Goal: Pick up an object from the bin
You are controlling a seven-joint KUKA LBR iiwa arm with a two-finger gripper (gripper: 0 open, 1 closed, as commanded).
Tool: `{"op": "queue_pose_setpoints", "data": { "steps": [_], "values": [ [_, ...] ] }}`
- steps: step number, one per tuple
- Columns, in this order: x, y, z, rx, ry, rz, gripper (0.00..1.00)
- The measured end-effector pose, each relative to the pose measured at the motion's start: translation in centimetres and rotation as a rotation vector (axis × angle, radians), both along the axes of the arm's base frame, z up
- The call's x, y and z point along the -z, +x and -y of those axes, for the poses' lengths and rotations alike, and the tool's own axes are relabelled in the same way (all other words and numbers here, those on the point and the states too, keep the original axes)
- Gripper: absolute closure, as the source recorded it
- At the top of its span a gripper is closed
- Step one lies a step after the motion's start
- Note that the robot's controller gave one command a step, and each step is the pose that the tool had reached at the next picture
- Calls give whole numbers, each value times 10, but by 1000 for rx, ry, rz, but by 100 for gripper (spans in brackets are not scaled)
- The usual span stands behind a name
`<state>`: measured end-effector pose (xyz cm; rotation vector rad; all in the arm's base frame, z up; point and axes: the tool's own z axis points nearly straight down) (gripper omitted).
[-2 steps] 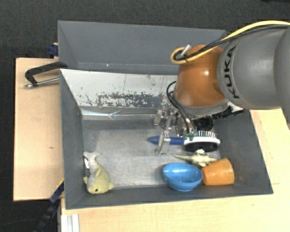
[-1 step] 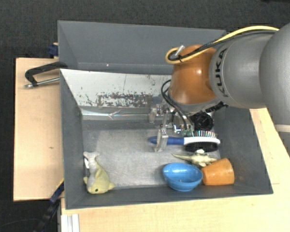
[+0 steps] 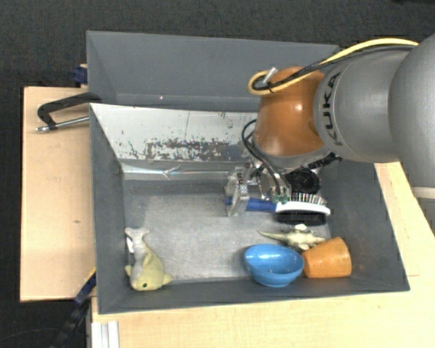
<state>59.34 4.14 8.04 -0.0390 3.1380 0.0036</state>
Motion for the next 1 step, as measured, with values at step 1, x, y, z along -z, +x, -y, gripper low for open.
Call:
{"op": "queue_pose_setpoints", "data": {
  "steps": [1],
  "values": [
    [-143, -19, -20, -8, 1, 8, 100]
  ]
}}
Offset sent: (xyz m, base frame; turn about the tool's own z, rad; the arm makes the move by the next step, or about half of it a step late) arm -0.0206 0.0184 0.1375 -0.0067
